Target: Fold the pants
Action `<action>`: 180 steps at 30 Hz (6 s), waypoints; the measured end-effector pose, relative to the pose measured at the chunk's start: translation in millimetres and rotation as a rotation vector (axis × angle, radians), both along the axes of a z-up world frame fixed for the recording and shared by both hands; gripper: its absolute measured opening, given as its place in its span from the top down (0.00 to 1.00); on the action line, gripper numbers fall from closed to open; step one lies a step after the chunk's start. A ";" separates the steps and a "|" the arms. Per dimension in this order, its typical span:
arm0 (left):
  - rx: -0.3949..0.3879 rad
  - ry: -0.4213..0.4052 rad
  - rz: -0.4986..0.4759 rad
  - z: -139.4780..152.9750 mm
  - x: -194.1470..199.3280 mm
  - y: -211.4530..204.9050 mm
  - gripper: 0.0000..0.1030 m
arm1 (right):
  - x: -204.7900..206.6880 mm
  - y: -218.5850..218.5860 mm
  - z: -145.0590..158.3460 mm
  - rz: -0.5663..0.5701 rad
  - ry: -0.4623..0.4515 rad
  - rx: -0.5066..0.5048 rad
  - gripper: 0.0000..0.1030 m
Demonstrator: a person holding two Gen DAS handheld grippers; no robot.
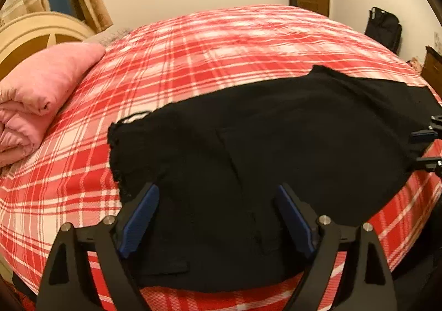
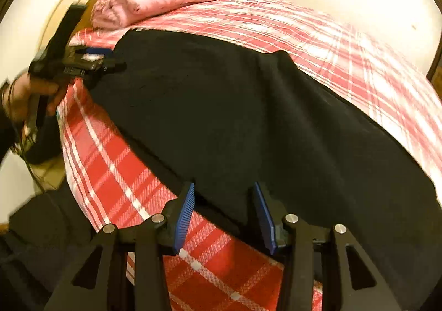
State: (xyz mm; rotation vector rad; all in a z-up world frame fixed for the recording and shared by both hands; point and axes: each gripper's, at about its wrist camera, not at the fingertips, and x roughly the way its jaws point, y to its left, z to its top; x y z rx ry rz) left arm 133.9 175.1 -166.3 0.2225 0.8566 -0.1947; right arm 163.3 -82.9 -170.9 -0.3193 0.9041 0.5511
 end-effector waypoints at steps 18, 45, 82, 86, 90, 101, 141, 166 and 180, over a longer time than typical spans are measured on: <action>-0.183 0.075 0.070 -14.2 29.7 32.6 0.10 | -16.1 -11.2 3.4 -0.026 -0.026 0.094 0.51; -0.061 -0.112 0.179 32.1 3.1 53.6 0.32 | 8.5 -124.2 36.3 -0.283 -0.072 0.134 0.47; -0.062 0.056 -0.208 -9.9 28.8 -192.0 0.07 | -50.3 -522.4 16.1 -1.237 0.073 0.434 0.60; -0.070 0.062 -0.205 -8.9 28.9 -193.1 0.07 | -50.1 -526.5 13.7 -1.244 0.068 0.464 0.63; -0.116 0.064 -0.214 -1.2 25.7 -197.9 0.07 | -46.4 -523.9 15.2 -1.234 0.052 0.446 0.73; -0.256 0.085 -0.335 29.3 16.1 -239.0 0.07 | -31.0 -432.6 74.7 -0.974 -0.173 0.279 0.89; -0.437 0.272 -0.523 8.5 20.7 -388.4 0.13 | -67.3 -532.1 10.0 -1.198 0.265 0.673 0.64; -0.621 0.374 -0.563 12.9 27.1 -410.1 0.13 | -16.2 -349.8 46.8 -0.782 -0.169 0.097 0.82; -0.734 0.543 -0.628 -6.4 39.2 -507.7 0.21 | -18.1 -302.9 29.5 -0.625 -0.200 -0.016 0.81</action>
